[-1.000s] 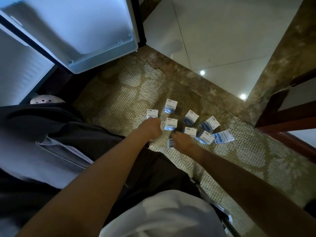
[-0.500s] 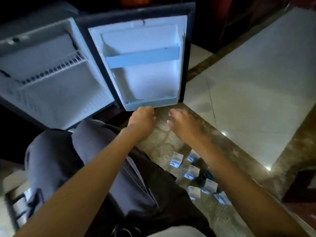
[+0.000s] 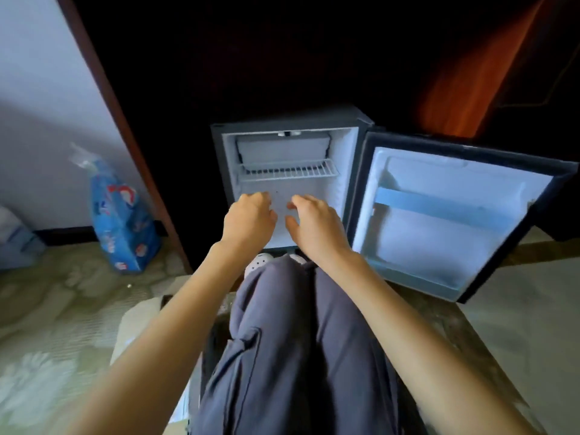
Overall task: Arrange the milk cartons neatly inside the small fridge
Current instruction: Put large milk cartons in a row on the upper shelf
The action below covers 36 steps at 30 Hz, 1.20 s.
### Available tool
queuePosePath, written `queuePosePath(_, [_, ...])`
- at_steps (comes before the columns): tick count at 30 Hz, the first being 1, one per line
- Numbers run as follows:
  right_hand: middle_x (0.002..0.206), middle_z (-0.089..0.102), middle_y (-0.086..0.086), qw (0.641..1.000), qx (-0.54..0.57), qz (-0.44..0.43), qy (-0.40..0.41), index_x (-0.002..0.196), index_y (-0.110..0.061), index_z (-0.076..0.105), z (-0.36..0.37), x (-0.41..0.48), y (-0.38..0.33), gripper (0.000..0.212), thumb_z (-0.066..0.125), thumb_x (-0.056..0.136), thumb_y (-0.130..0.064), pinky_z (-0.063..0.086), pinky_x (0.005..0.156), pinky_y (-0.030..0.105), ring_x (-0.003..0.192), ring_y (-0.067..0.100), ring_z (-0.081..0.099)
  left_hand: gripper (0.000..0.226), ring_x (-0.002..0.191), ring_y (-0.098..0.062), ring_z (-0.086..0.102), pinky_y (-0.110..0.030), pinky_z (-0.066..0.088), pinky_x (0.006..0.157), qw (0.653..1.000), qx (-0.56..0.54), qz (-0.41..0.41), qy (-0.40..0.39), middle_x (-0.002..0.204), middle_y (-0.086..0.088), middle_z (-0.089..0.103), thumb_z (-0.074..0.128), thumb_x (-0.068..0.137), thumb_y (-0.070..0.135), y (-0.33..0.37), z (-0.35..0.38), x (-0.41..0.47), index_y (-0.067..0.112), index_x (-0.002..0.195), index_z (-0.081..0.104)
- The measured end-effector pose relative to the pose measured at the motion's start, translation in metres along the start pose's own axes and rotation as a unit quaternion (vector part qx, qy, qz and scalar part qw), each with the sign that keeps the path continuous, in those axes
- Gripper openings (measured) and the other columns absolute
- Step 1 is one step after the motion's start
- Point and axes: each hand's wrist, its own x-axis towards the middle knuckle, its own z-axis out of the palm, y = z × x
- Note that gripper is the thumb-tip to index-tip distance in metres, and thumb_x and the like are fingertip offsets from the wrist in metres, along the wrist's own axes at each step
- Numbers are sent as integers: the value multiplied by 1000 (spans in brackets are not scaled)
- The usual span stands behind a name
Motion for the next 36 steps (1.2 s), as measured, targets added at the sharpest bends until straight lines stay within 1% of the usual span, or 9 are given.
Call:
queuePosePath(5, [115, 60, 12, 993, 20, -73, -88, 111, -4, 56, 57, 17, -47, 23, 49, 93, -16, 46, 82, 38, 103, 34, 58, 26, 102, -40, 58, -40, 48, 81, 994, -20, -111, 11, 112, -20, 63, 49, 92, 14, -82, -1, -14, 2, 112, 59])
queuePosePath(9, [117, 60, 15, 977, 12, -115, -177, 112, -4, 57, 116, 20, -80, 24, 49, 93, -14, 48, 85, 40, 106, 35, 57, 24, 106, -43, 55, -40, 46, 84, 972, -24, -233, -19, 112, -23, 60, 47, 89, 10, -146, 12, -37, 1, 108, 59])
queuePosePath(17, [119, 58, 16, 907, -31, -160, -389, 110, -4, 57, 228, -2, -114, 22, 47, 90, -4, 46, 80, 36, 108, 35, 56, 29, 111, -35, 56, -35, 46, 92, 911, -37, -393, -122, 119, -21, 59, 50, 87, 8, -242, 60, -103, 1, 112, 61])
queuePosePath(22, [124, 56, 17, 853, -52, -191, -483, 113, -2, 56, 277, -28, -109, 24, 46, 91, -2, 41, 70, 33, 106, 34, 57, 26, 107, -39, 57, -38, 47, 85, 879, -46, -438, -182, 114, -26, 60, 47, 86, 2, -270, 96, -134, -8, 107, 57])
queuePosePath(27, [127, 52, 15, 831, -60, -207, -512, 122, -4, 53, 304, -42, -105, 29, 47, 94, -6, 47, 85, 35, 112, 30, 55, 24, 102, -40, 56, -41, 47, 82, 865, -45, -455, -207, 115, -26, 53, 41, 88, -3, -281, 123, -157, -10, 107, 53])
queuePosePath(30, [130, 48, 13, 833, -61, -226, -501, 124, -5, 50, 323, -50, -111, 31, 50, 93, -11, 45, 92, 36, 116, 28, 51, 15, 87, -36, 56, -39, 45, 72, 869, -35, -452, -200, 91, -20, 52, 39, 86, -8, -289, 130, -163, -4, 80, 53])
queuePosePath(32, [133, 44, 11, 833, -61, -246, -492, 122, -5, 50, 334, -57, -117, 32, 53, 92, -12, 43, 95, 37, 122, 26, 45, 26, 76, -29, 48, -37, 42, 67, 872, -20, -445, -201, 80, -17, 50, 42, 84, -7, -293, 134, -168, 5, 62, 42])
queuePosePath(33, [134, 42, 10, 830, -63, -257, -490, 122, -5, 49, 338, -60, -119, 32, 54, 91, -11, 43, 96, 37, 125, 25, 42, 23, 74, -27, 48, -37, 44, 68, 872, -16, -444, -204, 87, -18, 54, 43, 85, -6, -294, 136, -170, 4, 65, 47])
queuePosePath(36, [137, 39, 11, 820, -83, -273, -496, 124, -4, 46, 349, -66, -122, 35, 54, 90, -8, 41, 98, 39, 129, 26, 35, 19, 71, -18, 48, -28, 44, 64, 876, 0, -423, -231, 107, -14, 58, 42, 93, -2, -293, 146, -181, -3, 104, 57])
